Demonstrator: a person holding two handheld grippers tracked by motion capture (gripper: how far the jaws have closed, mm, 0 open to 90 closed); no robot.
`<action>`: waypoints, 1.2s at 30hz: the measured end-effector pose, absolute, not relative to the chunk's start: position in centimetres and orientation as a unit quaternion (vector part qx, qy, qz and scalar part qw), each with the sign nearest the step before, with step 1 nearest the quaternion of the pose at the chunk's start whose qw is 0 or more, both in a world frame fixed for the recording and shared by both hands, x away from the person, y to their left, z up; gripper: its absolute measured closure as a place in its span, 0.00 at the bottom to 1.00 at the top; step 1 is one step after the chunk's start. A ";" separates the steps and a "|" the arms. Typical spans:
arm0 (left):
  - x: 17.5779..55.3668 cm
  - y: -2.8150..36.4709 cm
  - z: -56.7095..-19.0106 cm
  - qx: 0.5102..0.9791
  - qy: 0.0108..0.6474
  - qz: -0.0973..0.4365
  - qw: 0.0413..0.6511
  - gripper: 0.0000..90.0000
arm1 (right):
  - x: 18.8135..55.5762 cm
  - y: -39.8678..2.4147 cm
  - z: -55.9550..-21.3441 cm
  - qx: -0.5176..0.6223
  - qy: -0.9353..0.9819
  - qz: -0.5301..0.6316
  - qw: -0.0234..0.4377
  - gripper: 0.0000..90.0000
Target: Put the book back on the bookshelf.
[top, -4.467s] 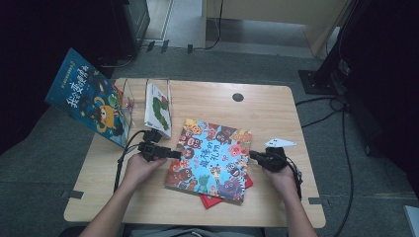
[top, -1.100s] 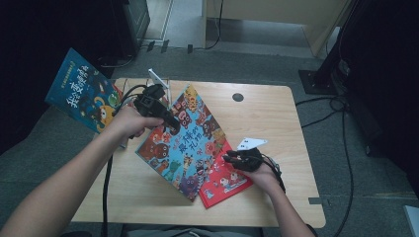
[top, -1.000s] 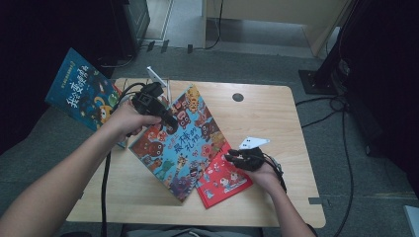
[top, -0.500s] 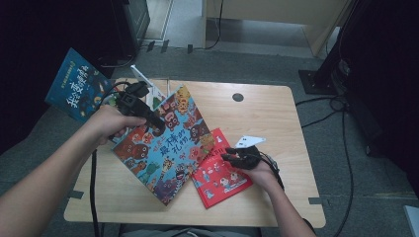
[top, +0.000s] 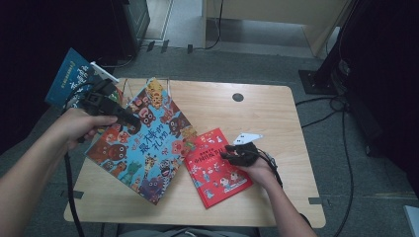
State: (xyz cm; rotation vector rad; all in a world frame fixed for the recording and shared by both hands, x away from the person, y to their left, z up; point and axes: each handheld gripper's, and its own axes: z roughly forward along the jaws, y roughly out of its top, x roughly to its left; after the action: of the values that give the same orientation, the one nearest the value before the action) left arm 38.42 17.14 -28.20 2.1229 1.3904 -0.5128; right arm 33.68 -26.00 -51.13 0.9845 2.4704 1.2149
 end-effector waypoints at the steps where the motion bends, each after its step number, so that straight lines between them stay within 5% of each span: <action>1: 38.2 17.7 -28.1 0.786 0.521 -0.188 0.274 0.90 | 33.7 -26.0 -51.1 0.334 0.840 0.412 0.110 0.66; 36: 33.9 30.1 -24.1 0.733 0.607 -0.144 0.272 0.91 | 33.6 -25.7 -51.2 0.309 0.850 0.408 0.126 0.66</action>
State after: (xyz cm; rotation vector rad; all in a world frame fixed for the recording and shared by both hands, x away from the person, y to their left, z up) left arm 33.94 30.06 -24.14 1.9735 1.6342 -0.3869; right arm 33.62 -25.68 -51.24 0.9011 2.4749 1.1878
